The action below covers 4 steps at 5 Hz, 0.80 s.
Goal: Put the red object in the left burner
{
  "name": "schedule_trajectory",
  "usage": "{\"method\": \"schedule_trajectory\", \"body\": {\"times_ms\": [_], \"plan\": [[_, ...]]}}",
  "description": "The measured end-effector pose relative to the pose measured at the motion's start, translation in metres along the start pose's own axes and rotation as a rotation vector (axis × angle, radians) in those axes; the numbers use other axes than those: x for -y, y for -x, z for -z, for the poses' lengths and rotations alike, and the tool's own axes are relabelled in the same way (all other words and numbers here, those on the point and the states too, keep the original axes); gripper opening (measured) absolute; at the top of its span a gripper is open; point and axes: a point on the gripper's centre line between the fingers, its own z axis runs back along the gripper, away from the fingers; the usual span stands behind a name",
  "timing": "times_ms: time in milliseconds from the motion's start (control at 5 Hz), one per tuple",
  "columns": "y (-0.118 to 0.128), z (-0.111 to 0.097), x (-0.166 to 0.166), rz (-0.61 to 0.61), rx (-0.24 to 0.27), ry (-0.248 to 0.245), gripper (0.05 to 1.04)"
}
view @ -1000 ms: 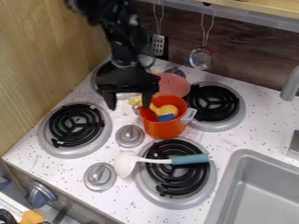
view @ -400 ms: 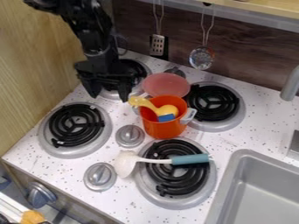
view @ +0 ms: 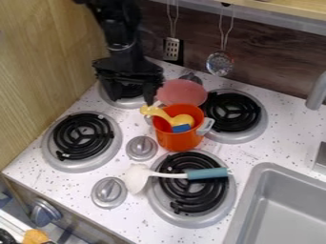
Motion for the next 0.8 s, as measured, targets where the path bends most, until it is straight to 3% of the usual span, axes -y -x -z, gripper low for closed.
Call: {"method": "schedule_trajectory", "body": {"times_ms": [200, 400, 800], "plan": [[0.011, -0.008, 0.015, -0.017, -0.062, 0.031, 1.000], [0.029, -0.014, 0.029, -0.042, -0.077, 0.060, 1.000], [0.053, -0.037, 0.031, -0.088, -0.066, 0.026, 1.000]]}}
